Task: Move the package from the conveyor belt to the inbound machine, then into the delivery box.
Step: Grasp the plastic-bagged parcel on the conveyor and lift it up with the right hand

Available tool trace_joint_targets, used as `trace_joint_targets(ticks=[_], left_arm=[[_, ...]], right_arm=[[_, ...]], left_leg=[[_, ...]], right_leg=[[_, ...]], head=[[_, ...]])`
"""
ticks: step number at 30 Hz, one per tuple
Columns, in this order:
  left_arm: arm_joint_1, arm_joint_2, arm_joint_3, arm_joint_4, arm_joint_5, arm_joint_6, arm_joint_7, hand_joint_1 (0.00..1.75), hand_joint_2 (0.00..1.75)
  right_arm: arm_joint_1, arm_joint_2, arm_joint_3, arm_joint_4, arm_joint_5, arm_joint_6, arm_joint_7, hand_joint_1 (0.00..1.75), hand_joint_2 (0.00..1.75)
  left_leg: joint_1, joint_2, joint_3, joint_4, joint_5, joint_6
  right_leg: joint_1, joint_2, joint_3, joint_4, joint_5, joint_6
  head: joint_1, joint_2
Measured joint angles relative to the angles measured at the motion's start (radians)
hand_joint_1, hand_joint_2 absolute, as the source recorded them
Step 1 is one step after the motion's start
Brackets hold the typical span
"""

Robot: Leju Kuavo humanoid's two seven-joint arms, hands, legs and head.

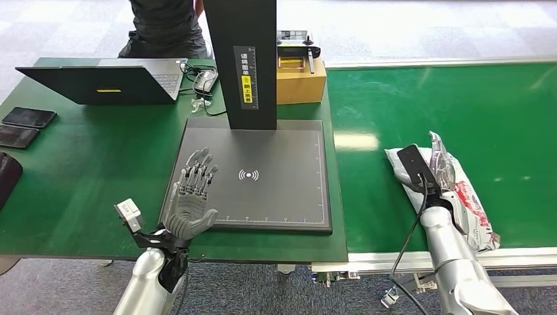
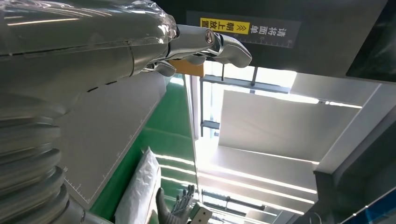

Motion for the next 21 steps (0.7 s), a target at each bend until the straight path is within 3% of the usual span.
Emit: trace_joint_targets(ticks=[10,21], left_arm=[[0.004,0.0,0.001,0.0,0.0,0.004,0.0,0.0,1.75],[0.041,0.004,0.005,-0.011,-0.001,0.024,0.0,0.0,1.75]], right_arm=[[-0.028,-0.018,-0.001,0.077,-0.002,0.0,0.006,0.0,1.75],[-0.06,-0.087,-0.046,0.214,0.001,0.042,0.103,0.0,1.75]], left_leg=[[0.0,0.0,0.0,0.0,0.0,0.0],[0.0,-0.001,0.0,0.0,0.0,0.0]], right_leg=[[0.0,0.0,0.0,0.0,0.0,0.0],[0.0,-0.001,0.0,0.0,0.0,0.0]], head=[[0.0,0.0],[0.0,0.0]])
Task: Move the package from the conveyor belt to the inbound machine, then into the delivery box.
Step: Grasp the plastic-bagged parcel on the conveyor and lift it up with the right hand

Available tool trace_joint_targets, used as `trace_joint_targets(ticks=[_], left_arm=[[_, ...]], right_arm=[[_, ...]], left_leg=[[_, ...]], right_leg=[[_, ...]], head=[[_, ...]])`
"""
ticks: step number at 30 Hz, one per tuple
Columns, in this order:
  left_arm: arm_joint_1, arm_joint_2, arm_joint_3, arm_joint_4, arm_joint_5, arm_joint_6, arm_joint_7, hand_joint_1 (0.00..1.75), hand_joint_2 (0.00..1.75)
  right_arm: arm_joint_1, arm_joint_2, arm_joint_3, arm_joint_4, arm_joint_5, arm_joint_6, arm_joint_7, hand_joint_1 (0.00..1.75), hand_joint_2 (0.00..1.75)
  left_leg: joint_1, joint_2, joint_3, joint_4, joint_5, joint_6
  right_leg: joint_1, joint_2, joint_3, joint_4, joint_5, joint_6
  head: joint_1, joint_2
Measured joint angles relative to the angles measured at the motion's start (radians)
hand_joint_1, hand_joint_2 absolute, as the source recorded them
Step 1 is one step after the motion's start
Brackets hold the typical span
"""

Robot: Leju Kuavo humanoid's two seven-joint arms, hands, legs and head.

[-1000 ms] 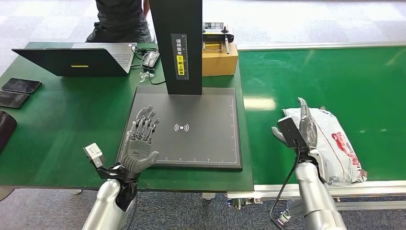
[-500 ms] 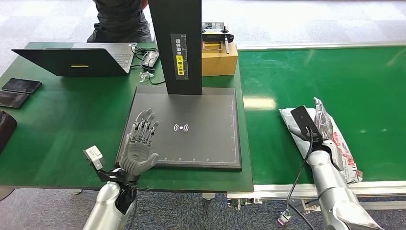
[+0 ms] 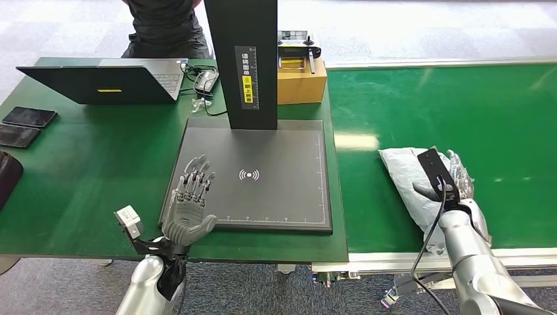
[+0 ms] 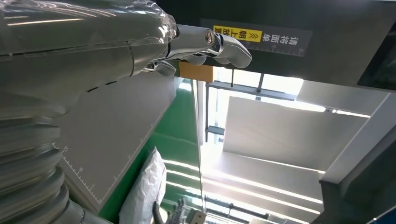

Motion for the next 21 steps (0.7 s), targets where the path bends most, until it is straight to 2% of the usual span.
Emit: trace_joint_targets(ticks=[4,12,18,21], left_arm=[[0.009,0.0,0.002,-0.004,-0.001,0.01,0.002,0.0,1.75],[0.017,0.0,0.008,-0.011,0.0,0.011,0.007,0.0,1.75],[0.026,0.0,0.013,-0.031,-0.002,0.006,0.035,0.0,1.75],[0.026,0.0,0.016,-0.034,-0.004,0.006,0.041,0.0,1.75]], right_arm=[[0.012,-0.003,0.0,0.033,0.06,-0.009,0.103,0.0,1.75],[0.015,-0.004,0.0,0.061,0.076,-0.022,0.126,0.0,1.75],[0.035,-0.013,0.0,0.065,0.154,-0.082,0.224,0.0,1.75],[0.051,-0.016,-0.003,0.063,0.169,-0.062,0.232,0.0,1.75]], left_leg=[[0.0,0.0,0.0,0.0,0.0,0.0],[0.0,0.0,0.001,0.0,0.0,0.0],[0.0,0.0,0.0,0.0,0.0,0.0],[0.0,0.0,0.0,0.0,0.0,0.0]], right_leg=[[0.0,0.0,0.0,0.0,0.0,0.0],[0.0,0.0,0.0,0.0,0.0,0.0],[0.0,-0.001,0.0,0.0,0.0,0.0],[0.0,-0.001,0.0,0.0,0.0,0.0]], head=[[0.0,0.0],[0.0,0.0],[0.0,0.0],[0.0,0.0]])
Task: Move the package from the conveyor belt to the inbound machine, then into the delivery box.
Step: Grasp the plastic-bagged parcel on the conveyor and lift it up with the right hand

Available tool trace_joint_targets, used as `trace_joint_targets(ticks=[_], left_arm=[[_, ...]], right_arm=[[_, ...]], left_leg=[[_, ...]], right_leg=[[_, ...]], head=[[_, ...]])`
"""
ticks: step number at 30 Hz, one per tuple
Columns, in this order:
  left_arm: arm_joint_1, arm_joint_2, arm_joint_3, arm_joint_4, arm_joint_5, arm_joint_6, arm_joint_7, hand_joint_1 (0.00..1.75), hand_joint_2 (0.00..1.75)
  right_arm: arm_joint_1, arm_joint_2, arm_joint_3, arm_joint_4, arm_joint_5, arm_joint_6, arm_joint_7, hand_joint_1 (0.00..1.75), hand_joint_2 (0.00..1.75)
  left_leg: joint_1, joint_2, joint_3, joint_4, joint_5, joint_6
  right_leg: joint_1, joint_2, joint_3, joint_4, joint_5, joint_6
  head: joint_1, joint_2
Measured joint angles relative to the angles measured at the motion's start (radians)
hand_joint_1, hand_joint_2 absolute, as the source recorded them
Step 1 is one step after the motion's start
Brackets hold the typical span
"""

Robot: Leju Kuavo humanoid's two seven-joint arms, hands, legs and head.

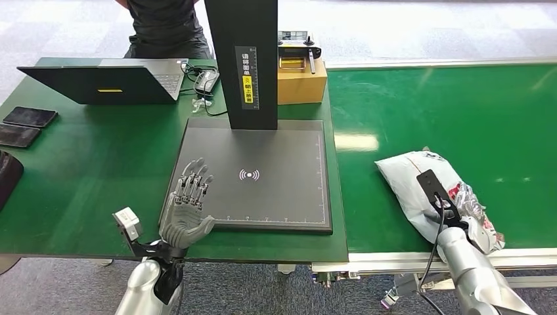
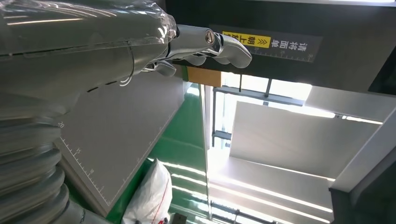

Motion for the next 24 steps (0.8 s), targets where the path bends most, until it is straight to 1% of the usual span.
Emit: trace_joint_targets(ticks=[6,10,14,15,16,18,19,20,21,24], left_arm=[[-0.007,0.0,0.003,0.0,-0.006,-0.003,0.001,0.0,1.75],[-0.012,0.0,0.003,0.0,-0.005,-0.013,0.0,0.0,1.75],[-0.013,0.0,0.003,0.001,-0.005,-0.016,0.0,0.0,1.75],[-0.014,0.0,0.003,0.001,-0.005,-0.017,0.0,0.0,1.75],[-0.014,0.0,0.003,0.001,-0.005,-0.017,0.0,0.0,1.75],[-0.015,0.0,0.003,0.002,-0.005,-0.017,-0.002,0.0,1.75],[-0.016,0.0,0.003,0.002,-0.007,-0.015,-0.003,0.0,1.75],[-0.016,0.0,0.003,0.003,-0.01,-0.012,-0.004,0.0,1.75],[-0.018,0.0,0.003,0.003,-0.014,-0.007,-0.004,0.0,1.75],[-0.023,0.0,0.003,0.005,-0.021,0.003,-0.006,0.0,1.75]], right_arm=[[0.033,0.021,-0.017,-0.004,-0.008,0.115,-0.046,0.0,1.75],[0.048,0.033,-0.026,-0.004,-0.031,0.141,-0.081,0.0,1.75],[0.053,0.037,-0.029,-0.004,-0.037,0.148,-0.09,0.01,1.75],[0.054,0.039,-0.03,-0.004,-0.038,0.149,-0.091,0.14,1.75],[0.054,0.04,-0.033,-0.004,-0.041,0.152,-0.093,0.51,1.75],[0.056,0.043,-0.039,-0.004,-0.053,0.163,-0.102,1.35,1.75],[0.058,0.046,-0.041,-0.005,-0.063,0.169,-0.109,1.66,1.75],[0.06,0.049,-0.044,-0.006,-0.072,0.175,-0.117,1.73,1.75],[0.063,0.053,-0.046,-0.008,-0.08,0.179,-0.125,1.75,1.75],[0.069,0.065,-0.05,-0.015,-0.094,0.184,-0.135,1.75,1.75]], left_leg=[[0.0,0.0,0.002,0.0,0.0,0.0],[0.001,0.0,0.003,0.0,0.0,0.0],[0.001,0.0,0.005,0.0,0.0,0.0],[0.001,0.0,0.005,0.0,0.0,0.0],[0.001,0.0,0.005,0.0,0.0,0.0],[0.001,0.0,0.006,0.0,0.0,0.0],[0.001,0.0,0.006,0.0,0.0,0.0],[0.001,0.0,0.006,0.0,0.0,0.0],[0.001,0.001,0.006,0.0,0.0,0.0],[0.001,0.002,0.007,0.0,0.0,0.0]], right_leg=[[0.0,0.0,0.001,0.0,0.0,0.0],[0.001,0.0,0.003,0.0,0.0,0.0],[0.001,0.0,0.004,0.0,0.0,0.0],[0.001,0.0,0.005,0.0,0.0,0.0],[0.001,0.0,0.005,0.0,0.0,0.0],[0.001,0.0,0.006,0.0,0.0,0.0],[0.001,0.0,0.006,0.0,0.0,0.0],[0.001,0.0,0.006,0.0,0.0,0.0],[0.001,0.001,0.006,0.0,0.0,0.0],[0.001,0.002,0.007,0.0,0.0,0.0]], head=[[0.0,0.0],[0.0,0.0],[0.0,0.0],[0.0,0.0],[0.0,0.0],[0.0,0.0],[0.0,0.0],[0.0,0.0],[0.0,0.0],[0.0,0.0]])
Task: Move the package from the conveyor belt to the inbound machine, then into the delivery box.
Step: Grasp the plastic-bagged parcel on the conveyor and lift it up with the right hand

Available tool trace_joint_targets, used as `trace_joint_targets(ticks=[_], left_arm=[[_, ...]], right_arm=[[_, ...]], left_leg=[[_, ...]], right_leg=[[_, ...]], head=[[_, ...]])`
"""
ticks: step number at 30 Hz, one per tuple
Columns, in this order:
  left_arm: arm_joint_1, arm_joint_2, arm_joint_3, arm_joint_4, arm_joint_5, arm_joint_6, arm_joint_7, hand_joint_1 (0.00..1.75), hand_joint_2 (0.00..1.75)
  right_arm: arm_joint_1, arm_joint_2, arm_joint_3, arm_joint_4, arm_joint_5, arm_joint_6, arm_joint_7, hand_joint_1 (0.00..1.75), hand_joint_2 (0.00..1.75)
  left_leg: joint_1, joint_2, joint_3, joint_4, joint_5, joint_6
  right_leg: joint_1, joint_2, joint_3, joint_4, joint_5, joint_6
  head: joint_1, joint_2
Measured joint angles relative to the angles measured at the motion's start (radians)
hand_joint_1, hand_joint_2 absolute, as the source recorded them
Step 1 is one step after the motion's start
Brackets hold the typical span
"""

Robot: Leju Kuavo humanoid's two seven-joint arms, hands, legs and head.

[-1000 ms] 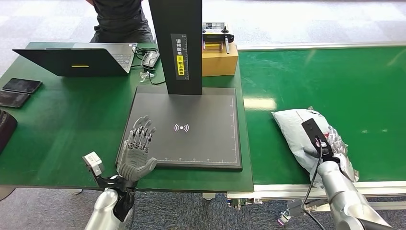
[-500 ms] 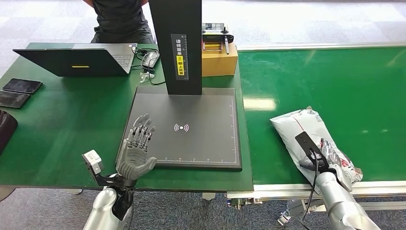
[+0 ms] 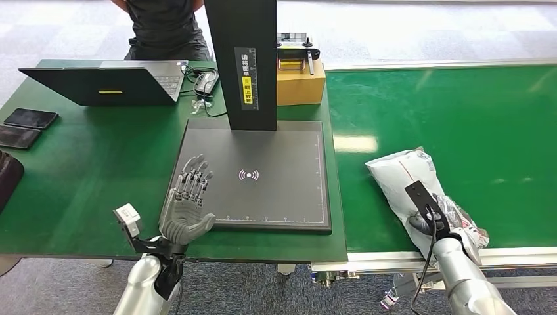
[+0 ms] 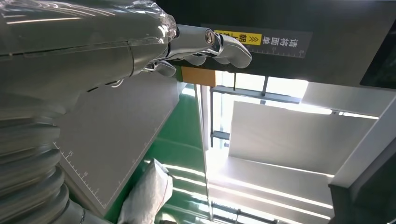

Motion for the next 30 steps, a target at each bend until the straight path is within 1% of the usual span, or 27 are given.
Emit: trace_joint_targets(ticks=[9,18,20,23,25,27,30], left_arm=[[-0.025,-0.003,0.0,0.017,0.004,0.002,0.006,0.0,1.75],[-0.038,-0.005,0.001,0.04,0.009,-0.012,0.006,0.0,1.75],[-0.038,-0.005,0.001,0.043,0.012,-0.013,0.006,0.0,1.75],[-0.033,-0.005,0.001,0.044,0.018,-0.012,0.006,0.0,1.75],[-0.029,-0.005,0.001,0.043,0.023,-0.013,0.006,0.0,1.75],[-0.027,-0.005,0.002,0.043,0.026,-0.013,0.006,0.0,1.75],[-0.026,-0.005,0.002,0.043,0.028,-0.013,0.002,0.0,1.75]], right_arm=[[0.016,0.029,-0.001,-0.025,-0.021,0.004,-0.028,1.75,1.75],[0.059,0.051,0.006,-0.094,-0.026,-0.009,-0.029,1.75,1.75],[0.075,0.058,0.01,-0.119,-0.017,-0.056,-0.039,1.75,1.75],[0.115,0.077,0.02,-0.178,0.011,-0.167,-0.068,1.75,1.75],[0.144,0.093,0.029,-0.23,0.02,-0.223,-0.095,1.75,1.75],[0.168,0.106,0.034,-0.286,0.02,-0.262,-0.121,1.75,1.75],[0.198,0.121,0.041,-0.373,0.011,-0.29,-0.154,1.75,1.75]], left_leg=[[0.001,0.003,0.004,0.0,-0.001,-0.001],[0.001,0.003,0.005,0.0,-0.001,-0.001],[0.001,0.002,0.004,0.0,-0.001,-0.001],[0.001,0.001,0.003,0.0,-0.001,-0.001],[0.001,0.0,0.001,0.0,-0.001,-0.001],[0.001,0.0,-0.001,0.0,0.0,-0.001],[0.001,0.0,-0.001,0.0,0.0,-0.001]], right_leg=[[0.001,0.003,0.004,0.0,0.0,0.0],[0.001,0.003,0.004,0.0,0.0,-0.001],[0.001,0.002,0.004,0.0,0.0,-0.001],[0.001,0.001,0.003,0.0,0.0,-0.001],[0.001,0.001,0.001,0.0,0.0,-0.001],[0.0,0.0,-0.001,0.0,0.0,-0.001],[0.0,0.0,-0.001,0.0,0.0,-0.001]], head=[[0.0,0.0],[0.0,0.0],[0.0,0.0],[0.0,0.0],[0.0,0.0],[0.0,0.0],[0.0,0.0]])
